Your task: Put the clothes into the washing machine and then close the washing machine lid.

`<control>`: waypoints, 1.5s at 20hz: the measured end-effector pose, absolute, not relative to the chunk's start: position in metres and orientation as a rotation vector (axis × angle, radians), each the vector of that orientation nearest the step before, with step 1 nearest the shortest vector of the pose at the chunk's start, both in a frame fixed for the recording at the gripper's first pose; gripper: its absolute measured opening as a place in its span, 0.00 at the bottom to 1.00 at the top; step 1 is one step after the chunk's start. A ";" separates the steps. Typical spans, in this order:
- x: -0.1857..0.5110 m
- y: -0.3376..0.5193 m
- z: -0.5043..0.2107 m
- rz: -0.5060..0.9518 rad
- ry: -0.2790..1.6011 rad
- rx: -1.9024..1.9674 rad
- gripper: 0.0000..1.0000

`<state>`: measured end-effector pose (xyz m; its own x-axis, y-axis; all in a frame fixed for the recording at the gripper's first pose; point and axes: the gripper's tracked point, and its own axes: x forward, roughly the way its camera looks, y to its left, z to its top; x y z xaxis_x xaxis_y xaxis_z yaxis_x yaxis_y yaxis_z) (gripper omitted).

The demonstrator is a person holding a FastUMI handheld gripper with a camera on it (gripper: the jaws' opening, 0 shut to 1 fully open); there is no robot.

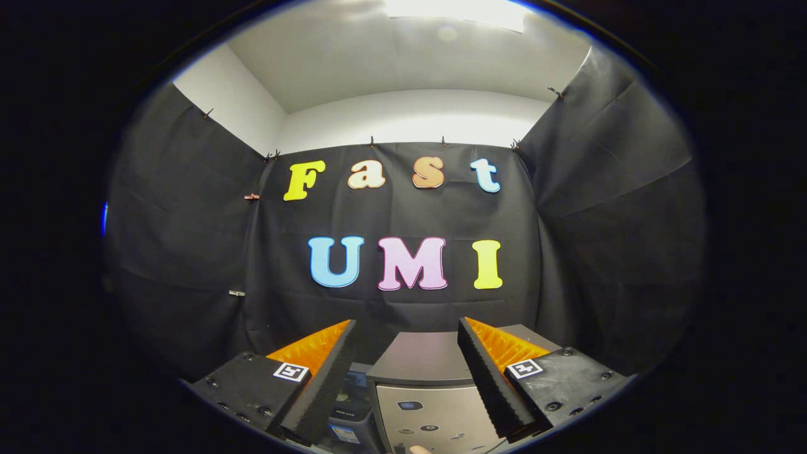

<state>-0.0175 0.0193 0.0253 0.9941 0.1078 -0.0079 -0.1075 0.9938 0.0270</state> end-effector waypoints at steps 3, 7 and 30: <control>-0.018 0.020 0.025 0.110 0.008 0.024 0.98; -0.020 0.020 0.028 0.109 0.000 0.022 0.98; -0.025 0.023 0.030 0.122 -0.014 0.014 0.98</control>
<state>-0.0246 0.0234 0.0302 0.9925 0.1215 0.0153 -0.1217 0.9925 0.0135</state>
